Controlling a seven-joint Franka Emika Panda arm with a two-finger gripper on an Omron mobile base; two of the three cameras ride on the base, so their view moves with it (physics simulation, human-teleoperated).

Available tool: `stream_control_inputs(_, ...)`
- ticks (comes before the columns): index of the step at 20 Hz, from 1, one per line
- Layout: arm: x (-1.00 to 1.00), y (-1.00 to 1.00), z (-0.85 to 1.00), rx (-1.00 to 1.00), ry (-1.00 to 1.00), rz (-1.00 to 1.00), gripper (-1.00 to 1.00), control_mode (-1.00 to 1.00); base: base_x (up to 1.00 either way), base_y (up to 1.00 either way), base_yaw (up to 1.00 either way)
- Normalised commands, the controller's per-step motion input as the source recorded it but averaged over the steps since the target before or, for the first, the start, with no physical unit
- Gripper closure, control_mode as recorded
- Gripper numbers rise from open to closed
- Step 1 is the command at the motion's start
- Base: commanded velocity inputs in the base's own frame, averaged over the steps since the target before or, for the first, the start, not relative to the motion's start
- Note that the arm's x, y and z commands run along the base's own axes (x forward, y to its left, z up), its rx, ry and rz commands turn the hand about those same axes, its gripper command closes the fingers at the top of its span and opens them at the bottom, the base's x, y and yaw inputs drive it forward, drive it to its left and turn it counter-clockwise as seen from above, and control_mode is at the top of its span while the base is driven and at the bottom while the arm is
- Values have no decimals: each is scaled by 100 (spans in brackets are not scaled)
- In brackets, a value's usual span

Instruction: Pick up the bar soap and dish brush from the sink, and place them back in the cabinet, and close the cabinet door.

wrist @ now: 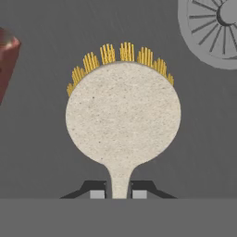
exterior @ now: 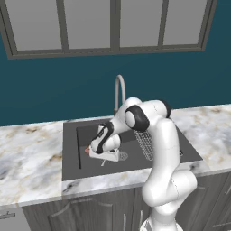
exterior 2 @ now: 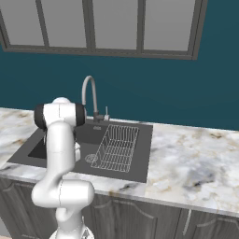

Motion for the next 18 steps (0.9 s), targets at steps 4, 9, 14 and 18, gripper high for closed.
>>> stream_control_inputs(4,0,0,45,0,0,0,100,-100,0,0,0)
stream_control_inputs(9,0,0,46,0,0,0,100,-100,0,0,0)
stream_control_inputs(14,0,0,42,0,0,0,100,-100,0,0,0)
stream_control_inputs(18,0,0,34,0,0,0,100,-100,0,0,0)
